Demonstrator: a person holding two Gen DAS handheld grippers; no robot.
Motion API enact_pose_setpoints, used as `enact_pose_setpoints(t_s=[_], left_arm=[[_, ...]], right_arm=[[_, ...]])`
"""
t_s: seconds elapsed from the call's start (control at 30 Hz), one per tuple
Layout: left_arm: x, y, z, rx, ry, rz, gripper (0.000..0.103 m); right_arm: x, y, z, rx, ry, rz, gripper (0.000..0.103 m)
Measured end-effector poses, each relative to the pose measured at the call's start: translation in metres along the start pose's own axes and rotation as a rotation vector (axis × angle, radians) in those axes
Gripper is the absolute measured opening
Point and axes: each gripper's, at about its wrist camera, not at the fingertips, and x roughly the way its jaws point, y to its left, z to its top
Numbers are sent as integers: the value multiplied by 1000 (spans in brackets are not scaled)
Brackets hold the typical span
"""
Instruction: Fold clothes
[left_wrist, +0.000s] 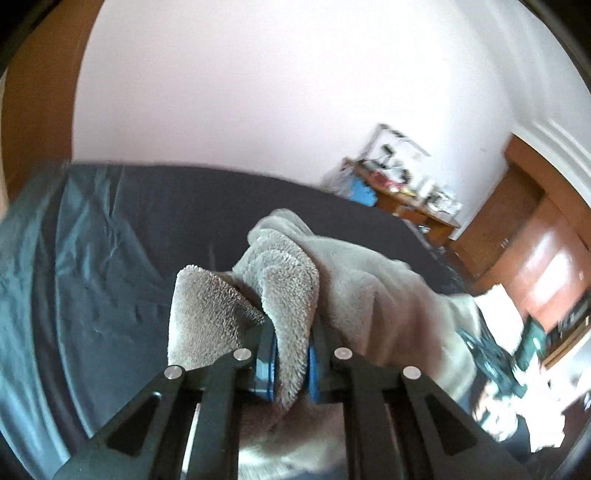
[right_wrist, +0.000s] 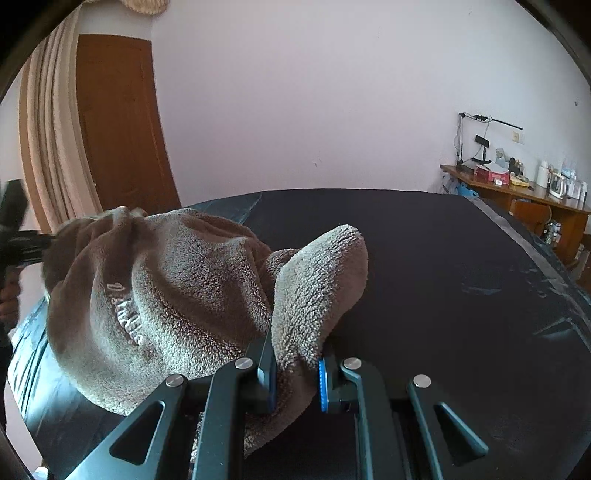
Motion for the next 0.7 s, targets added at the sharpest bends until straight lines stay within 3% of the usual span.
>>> enact_pose_setpoints(t_s=[0.13,0.27,0.4,0.57,0.67,0.7], left_arm=[[-35,-28,-28,111,-6,-31,14],[-38,-51,-67,202,50,-19,14],[-29,-65,-86,248,70,-22,14],[-22,-63,-85,233,62,39,16],[-19,-57,-79,202,26,84,26],[-19,-56,-76,195,9,105,37]], right_arm=[[-5,0,-2,1,-10,19,16],[-7,0,-7,-1,-5,38,16],[-8,0,-14,-8,11,51,16],[-6,-5,-19,15,37,100,17],[-4,-9,-19,42,48,133,19],[-3,-11,-19,53,52,142,20]])
